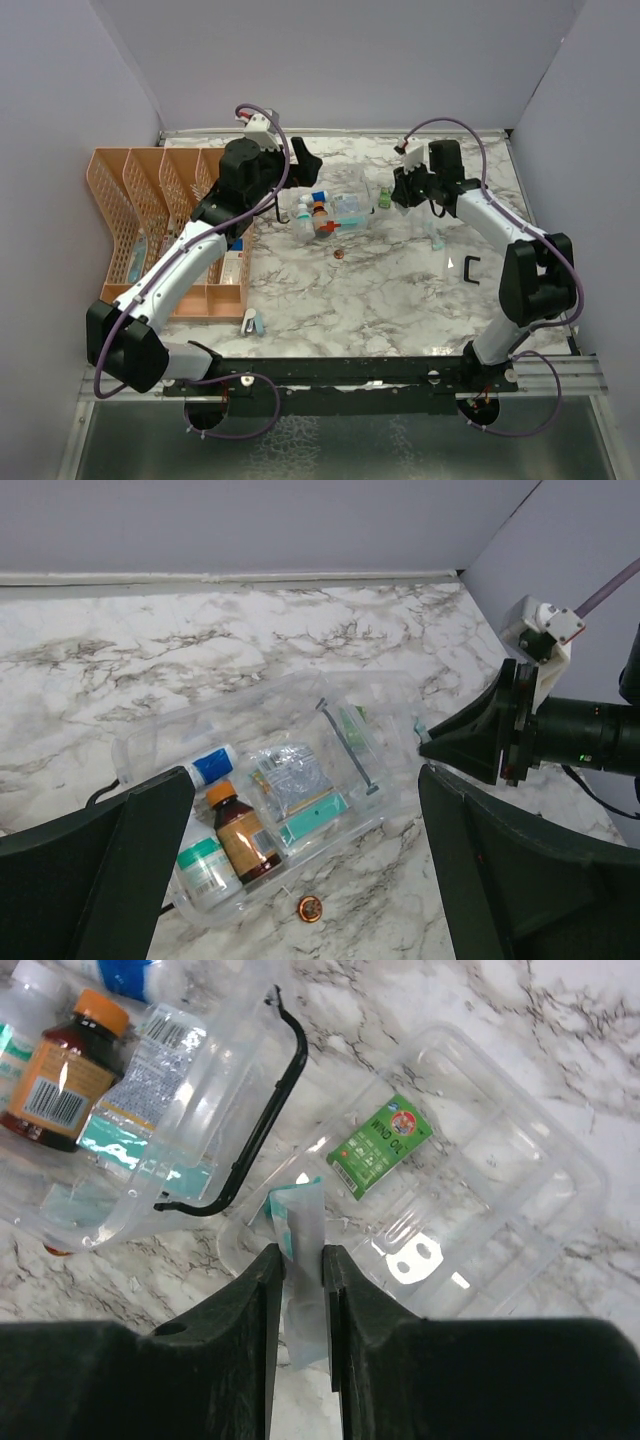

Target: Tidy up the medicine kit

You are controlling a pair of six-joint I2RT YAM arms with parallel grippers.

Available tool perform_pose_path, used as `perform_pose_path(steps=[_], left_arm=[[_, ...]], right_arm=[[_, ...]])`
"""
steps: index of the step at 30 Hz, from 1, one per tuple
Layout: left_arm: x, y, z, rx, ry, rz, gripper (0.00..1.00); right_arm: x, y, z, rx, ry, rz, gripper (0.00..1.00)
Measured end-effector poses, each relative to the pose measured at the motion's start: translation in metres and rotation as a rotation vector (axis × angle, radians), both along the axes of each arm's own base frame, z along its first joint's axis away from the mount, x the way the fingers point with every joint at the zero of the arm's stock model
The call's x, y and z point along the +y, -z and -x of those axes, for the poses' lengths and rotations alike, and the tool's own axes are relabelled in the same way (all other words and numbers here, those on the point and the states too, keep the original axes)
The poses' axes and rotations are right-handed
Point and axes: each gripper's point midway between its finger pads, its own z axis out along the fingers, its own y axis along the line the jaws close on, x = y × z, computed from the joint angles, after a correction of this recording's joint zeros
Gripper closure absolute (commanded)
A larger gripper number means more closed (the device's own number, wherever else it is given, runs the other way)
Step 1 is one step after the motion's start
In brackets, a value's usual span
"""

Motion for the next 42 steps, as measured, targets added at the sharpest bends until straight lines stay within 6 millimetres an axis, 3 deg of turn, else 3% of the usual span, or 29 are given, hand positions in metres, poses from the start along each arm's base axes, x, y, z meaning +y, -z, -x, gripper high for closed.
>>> perform_pose_path(steps=[5,12,18,23,30,36,42], left_arm=[[-0.001,-0.014,-0.002,-0.04,0.005,0.01,0.01],[0.0,-0.017,0.0,-0.051,0.007,0.013,0.01],[-0.002,-0.016,0.0,-0.047,0.015,0.018,0.01],[-0.007,-0.015,-0.009,-0.048,0.021,0.002,0.01],[-0.009,-0.018,-0.015,-0.073,0.027,-0.034,0.01],[-0.012,-0.022,-0.015,-0.085,0.025,-0.042,0.01],[-0.023,-0.021,-0.008,-0.075,0.043,-0.028,0.01]], right_arm=[[0.01,0.01,0.001,-0.045,-0.169,0.043,0.75],[0.008,0.054,0.013,0.031,-0.307,0.13,0.74],[0.005,0.064,0.011,0.044,-0.348,0.17,0.71],[0.004,0.069,-0.001,0.055,-0.333,0.187,0.61],[0.002,0.073,0.003,0.074,-0.328,0.193,0.53],[-0.011,0.064,0.005,0.076,-0.163,0.189,0.53],[-0.033,0.015,-0.001,-0.02,0.127,0.131,0.53]])
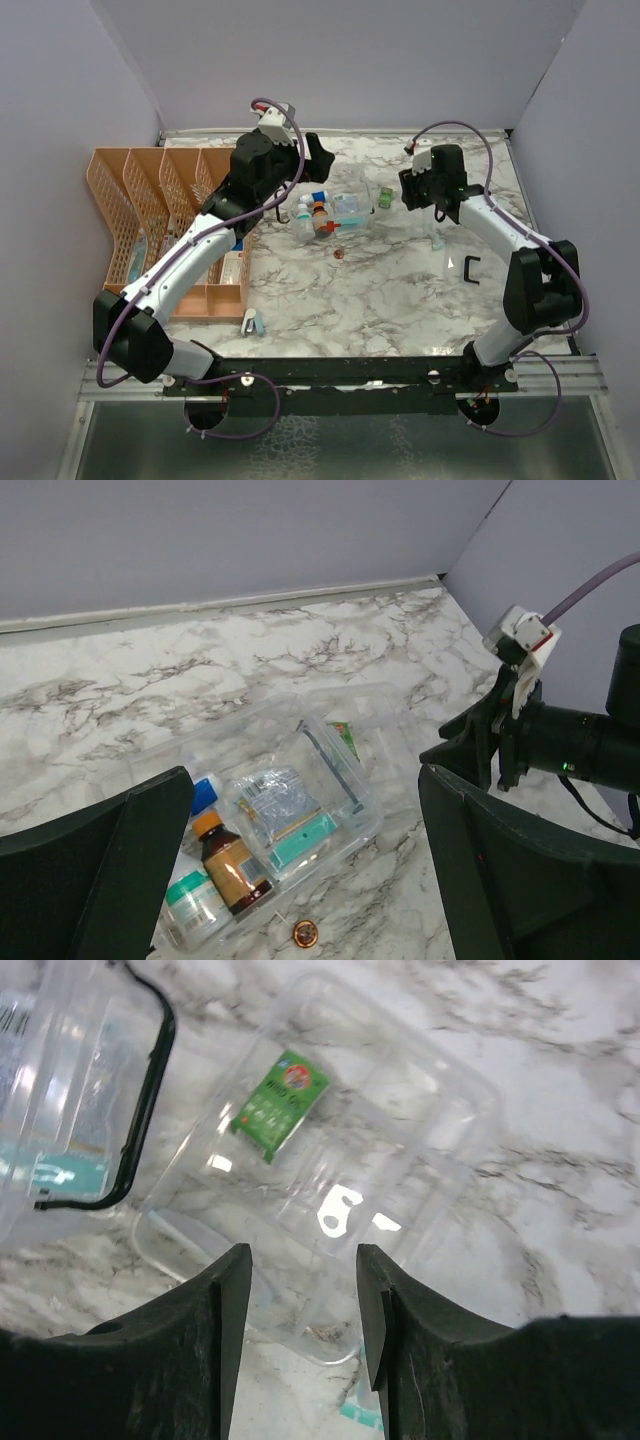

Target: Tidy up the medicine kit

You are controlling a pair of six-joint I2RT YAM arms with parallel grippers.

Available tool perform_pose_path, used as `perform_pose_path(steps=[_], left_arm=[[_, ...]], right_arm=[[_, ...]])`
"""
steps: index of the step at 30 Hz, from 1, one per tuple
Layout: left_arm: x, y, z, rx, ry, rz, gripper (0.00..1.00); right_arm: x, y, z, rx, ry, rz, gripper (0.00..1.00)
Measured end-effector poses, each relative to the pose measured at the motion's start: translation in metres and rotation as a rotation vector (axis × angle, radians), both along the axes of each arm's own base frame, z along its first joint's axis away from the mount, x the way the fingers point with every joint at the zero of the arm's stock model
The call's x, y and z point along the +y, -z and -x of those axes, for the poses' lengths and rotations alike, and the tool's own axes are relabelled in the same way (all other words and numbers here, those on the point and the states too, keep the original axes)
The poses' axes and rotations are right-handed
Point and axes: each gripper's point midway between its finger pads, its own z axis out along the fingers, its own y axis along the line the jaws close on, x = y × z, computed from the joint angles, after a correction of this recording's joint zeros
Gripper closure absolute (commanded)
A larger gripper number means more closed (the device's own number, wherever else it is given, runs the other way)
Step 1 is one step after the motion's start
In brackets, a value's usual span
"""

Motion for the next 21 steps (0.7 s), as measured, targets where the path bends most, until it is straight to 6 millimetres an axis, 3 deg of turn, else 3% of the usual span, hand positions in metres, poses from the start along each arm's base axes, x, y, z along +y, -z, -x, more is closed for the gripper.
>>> perform_pose_path(steps=[3,5,13,21], left_arm=[[-0.007,0.0,0.004,0.009,0.007,0.013,0.01],[-0.011,0.001,0.007,0.02,0.007,0.025,0.01],[-0.018,0.011,0.015,0.11,-0.027,0.098,0.01],[-0.012,0.025,0.018,0.176,-0.078,0.133,0.01]], right_arm=[[-0.016,-0.02,-0.006,-0.05,0.146,-0.008,0.53],[-0.027,-0.022,-0.008,-0.055,0.231,-0.009,0.53],[-0.069,-0.008,0.004,0.039,0.479,-0.034,0.6],[-0.07,0.008,0.015,0.117,0.515,-0.051,0.6]])
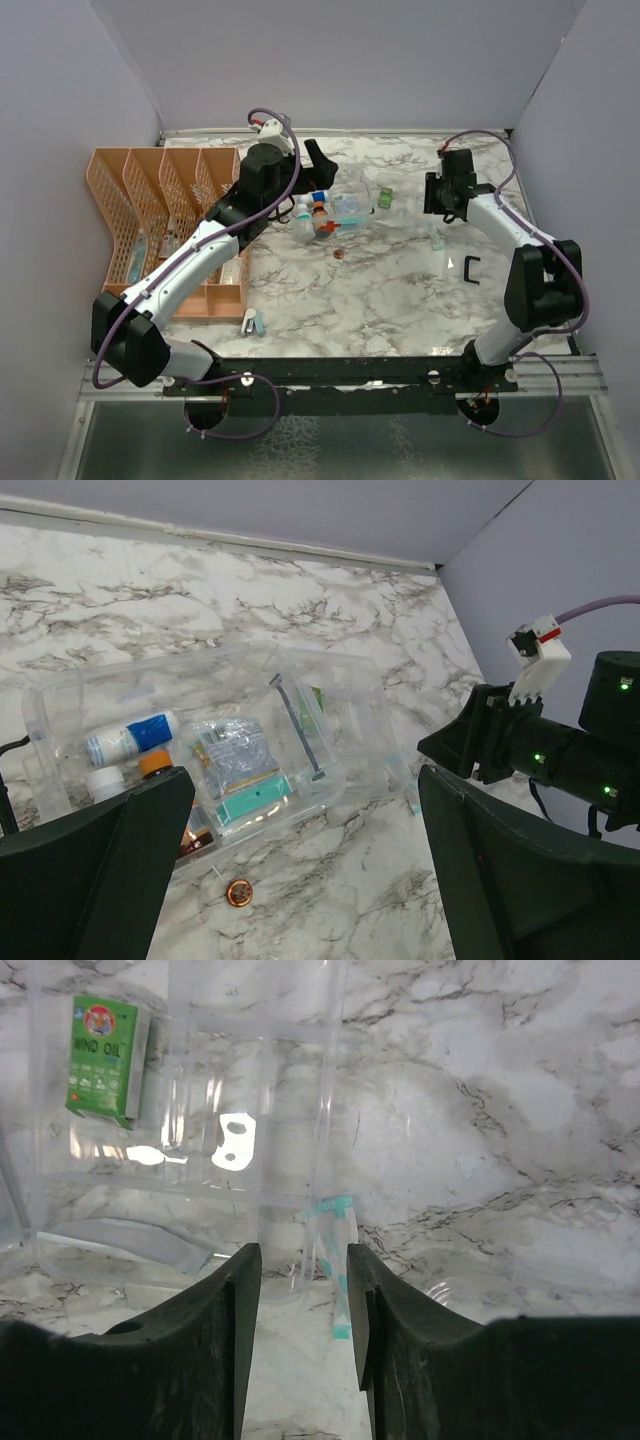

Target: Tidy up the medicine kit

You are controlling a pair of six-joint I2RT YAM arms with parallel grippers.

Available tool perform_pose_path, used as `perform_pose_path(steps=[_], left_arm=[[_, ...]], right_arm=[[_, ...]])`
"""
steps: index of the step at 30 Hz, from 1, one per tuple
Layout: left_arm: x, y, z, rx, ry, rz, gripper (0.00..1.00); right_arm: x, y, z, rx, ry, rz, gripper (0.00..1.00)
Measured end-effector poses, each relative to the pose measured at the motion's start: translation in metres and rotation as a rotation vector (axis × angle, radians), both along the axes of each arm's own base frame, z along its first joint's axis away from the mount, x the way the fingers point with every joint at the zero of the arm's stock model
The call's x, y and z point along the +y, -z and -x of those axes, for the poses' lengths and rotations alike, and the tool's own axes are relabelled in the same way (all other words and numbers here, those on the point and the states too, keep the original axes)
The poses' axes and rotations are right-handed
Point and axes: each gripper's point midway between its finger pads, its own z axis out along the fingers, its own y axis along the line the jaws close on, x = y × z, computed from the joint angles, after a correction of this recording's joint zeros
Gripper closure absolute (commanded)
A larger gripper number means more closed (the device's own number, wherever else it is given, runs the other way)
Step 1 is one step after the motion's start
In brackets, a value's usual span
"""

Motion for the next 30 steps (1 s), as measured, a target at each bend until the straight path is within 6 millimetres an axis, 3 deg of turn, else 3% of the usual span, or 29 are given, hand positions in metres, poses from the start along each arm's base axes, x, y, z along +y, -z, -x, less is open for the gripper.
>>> perform_pose_path(steps=[5,11,18,27,30], left_arm=[[0.001,0.006,0.002,0.022,-0.006,0.006,0.02],[0.001,0.01,0.003,0.037,-0.008,0.011,0.02],[-0.001,0.009,0.006,0.029,0.0,0.008,0.02],[-0.012,0.006,0.013,-0.009,0.045,-0.028,0.02],[-0.013,0.006,0.013,-0.02,0.044,-0.045,0.02]], right_arm=[[-0.004,0.025,0.01,0.093,0.048,-0.005,0.63],[-0.024,0.052,0.026,0.218,0.128,-0.014,0.66],[-0.031,0.071,0.033,0.297,0.156,-0.034,0.71],[-0.022,0.088,0.031,0.354,0.127,-0.092,0.72],[-0.022,0.089,0.03,0.358,0.128,-0.092,0.8]])
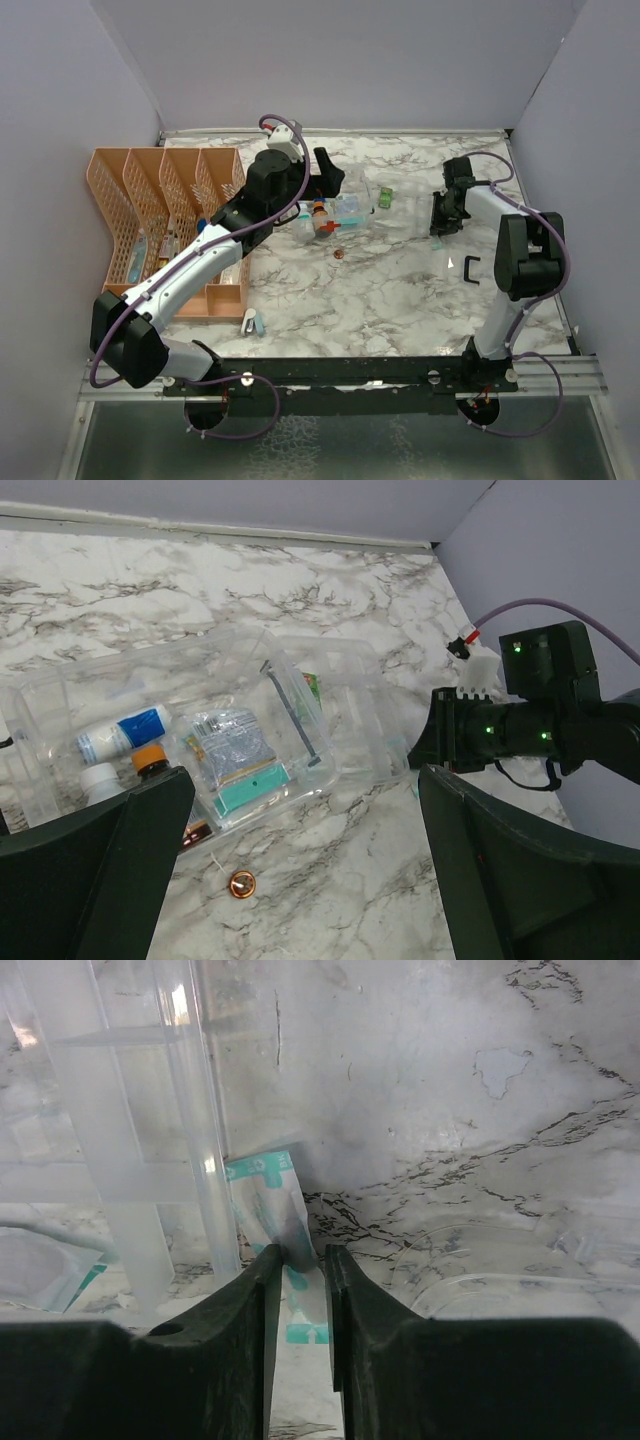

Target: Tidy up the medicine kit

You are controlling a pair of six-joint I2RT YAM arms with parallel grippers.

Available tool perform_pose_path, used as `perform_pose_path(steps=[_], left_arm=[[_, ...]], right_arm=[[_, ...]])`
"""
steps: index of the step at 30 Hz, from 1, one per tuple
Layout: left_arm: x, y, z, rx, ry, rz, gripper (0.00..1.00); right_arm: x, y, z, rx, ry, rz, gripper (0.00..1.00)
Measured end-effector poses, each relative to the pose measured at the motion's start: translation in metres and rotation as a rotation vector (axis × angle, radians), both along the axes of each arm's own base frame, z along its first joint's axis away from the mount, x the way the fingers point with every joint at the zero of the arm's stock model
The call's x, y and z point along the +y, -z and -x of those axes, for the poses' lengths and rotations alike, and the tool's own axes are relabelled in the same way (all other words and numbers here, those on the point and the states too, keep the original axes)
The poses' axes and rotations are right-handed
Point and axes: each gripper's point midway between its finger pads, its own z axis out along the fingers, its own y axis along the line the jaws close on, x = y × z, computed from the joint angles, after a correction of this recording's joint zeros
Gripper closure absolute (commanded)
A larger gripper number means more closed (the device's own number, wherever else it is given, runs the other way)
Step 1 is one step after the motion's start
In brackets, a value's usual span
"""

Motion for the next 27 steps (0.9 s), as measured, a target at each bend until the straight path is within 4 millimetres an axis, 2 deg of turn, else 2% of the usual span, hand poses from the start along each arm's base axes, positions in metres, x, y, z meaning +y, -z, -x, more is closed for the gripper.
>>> perform_pose_path(steps=[7,12,16,22,27], left_arm=[[0.002,0.001,-0.002,-0.015,-0.009,-0.027,0.02],[0.002,0.001,-0.002,-0.019,-0.012,-0.034,0.02],[0.001,0.001,-0.002,-0.02,-0.009,-0.034,0.02],[0.0,0.001,-0.002,-0.018,-0.009,-0.035,0.02],[-0.001,0.001,-0.003,-0.018,-0.01,-0.036,0.02]], right_arm=[[0.0,0.001,0.0,0.004,-0.008,0.001,0.91],[0.0,-0.003,-0.002,-0.009,-0.011,0.002,0.95],[-0.002,-0.022,-0.005,-0.065,-0.007,0.009,0.96],[-0.003,-0.065,-0.014,-0.211,-0.038,0.022,0.97],[0.024,-0.089,-0.019,-0.322,-0.204,-0.062,0.97]])
